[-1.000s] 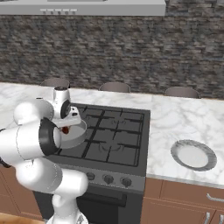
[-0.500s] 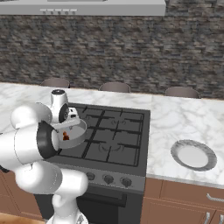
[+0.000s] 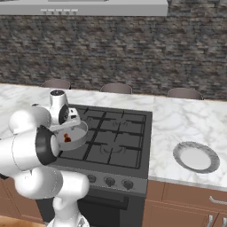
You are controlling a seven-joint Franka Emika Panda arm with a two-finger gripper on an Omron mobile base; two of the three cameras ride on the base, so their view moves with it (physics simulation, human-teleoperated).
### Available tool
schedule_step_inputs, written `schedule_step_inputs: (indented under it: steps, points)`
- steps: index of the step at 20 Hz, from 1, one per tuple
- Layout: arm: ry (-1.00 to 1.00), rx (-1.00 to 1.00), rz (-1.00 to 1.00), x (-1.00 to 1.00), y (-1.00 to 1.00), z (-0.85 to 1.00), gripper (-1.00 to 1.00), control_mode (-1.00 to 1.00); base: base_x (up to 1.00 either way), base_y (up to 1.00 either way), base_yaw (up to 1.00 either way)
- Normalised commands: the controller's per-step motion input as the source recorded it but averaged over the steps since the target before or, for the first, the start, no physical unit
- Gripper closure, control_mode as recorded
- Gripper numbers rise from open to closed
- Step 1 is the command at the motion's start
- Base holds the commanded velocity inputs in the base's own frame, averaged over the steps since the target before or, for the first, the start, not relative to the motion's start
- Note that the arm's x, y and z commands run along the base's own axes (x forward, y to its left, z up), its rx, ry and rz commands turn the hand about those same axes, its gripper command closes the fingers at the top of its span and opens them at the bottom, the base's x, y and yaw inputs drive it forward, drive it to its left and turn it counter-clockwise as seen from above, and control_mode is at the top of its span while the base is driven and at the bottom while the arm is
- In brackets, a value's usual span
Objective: Retrieve the frozen meat and place it in the pot on a burner. Then turn the burner on.
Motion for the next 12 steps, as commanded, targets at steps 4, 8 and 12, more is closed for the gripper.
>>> schedule_step_inputs:
  steps: [4,8,12]
  points:
    - [0.0,-0.01,-0.02,-0.4,0.0,0.51,-1.0,-1.0,0.0,0.0,0.0]
    - [-0.12,0.0,-0.03,-0.84,0.0,0.46,-1.0,-1.0,0.0,0.0,0.0]
    - [-0.2,0.0,-0.05,-1.0,0.0,0.29,-1.0,-1.0,0.0,0.0,0.0]
